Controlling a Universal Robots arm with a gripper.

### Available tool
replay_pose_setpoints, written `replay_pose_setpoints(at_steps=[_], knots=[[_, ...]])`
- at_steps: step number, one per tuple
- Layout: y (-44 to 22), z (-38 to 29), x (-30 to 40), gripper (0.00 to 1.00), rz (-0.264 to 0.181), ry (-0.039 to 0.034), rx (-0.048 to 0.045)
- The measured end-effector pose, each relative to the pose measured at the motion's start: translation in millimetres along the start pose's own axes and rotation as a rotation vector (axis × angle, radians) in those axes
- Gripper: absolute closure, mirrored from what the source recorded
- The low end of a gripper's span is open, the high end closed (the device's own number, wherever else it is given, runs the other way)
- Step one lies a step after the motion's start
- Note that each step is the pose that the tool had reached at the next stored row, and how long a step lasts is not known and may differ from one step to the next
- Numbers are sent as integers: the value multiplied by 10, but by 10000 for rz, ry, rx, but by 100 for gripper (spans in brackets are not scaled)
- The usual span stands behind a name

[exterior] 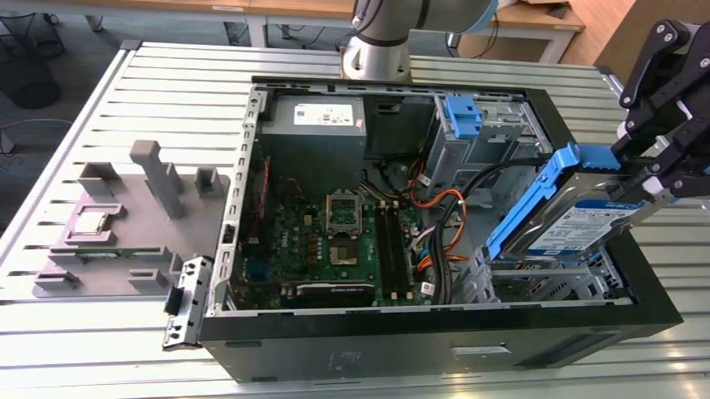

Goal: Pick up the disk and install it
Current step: 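Pick up the disk, then insert the disk into the insertion slot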

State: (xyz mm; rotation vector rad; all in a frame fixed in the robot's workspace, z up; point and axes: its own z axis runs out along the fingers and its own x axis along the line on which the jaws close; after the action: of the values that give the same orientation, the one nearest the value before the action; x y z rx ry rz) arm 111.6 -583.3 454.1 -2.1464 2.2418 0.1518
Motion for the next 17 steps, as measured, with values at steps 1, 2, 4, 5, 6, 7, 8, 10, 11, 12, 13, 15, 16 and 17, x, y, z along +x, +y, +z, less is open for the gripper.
replay_pose_setpoints(at_steps=[1, 2, 4, 5, 6, 7, 8, 10, 11, 12, 13, 15, 16, 17], knots=[[0, 0, 0, 65, 0, 0, 0], [0, 1, 0, 65, 0, 0, 0], [0, 3, 2, 65, -4, -1, 0], [0, 3, 3, 65, -10, -1, -1], [0, 4, 4, 65, -18, -1, -2], [0, 4, 5, 65, -26, 1, -2], [0, 5, 6, 65, -32, 0, -3], [0, 6, 8, 65, -48, 2, -5], [0, 6, 8, 65, -56, 3, -5], [-1, 7, 9, 65, -63, 4, -6], [-1, 9, 9, 65, -66, 4, -6], [-1, 14, 10, 65, -69, 3, -6], [-1, 16, 10, 65, -71, 4, -6], [-1, 18, 10, 65, -75, 5, -5]])
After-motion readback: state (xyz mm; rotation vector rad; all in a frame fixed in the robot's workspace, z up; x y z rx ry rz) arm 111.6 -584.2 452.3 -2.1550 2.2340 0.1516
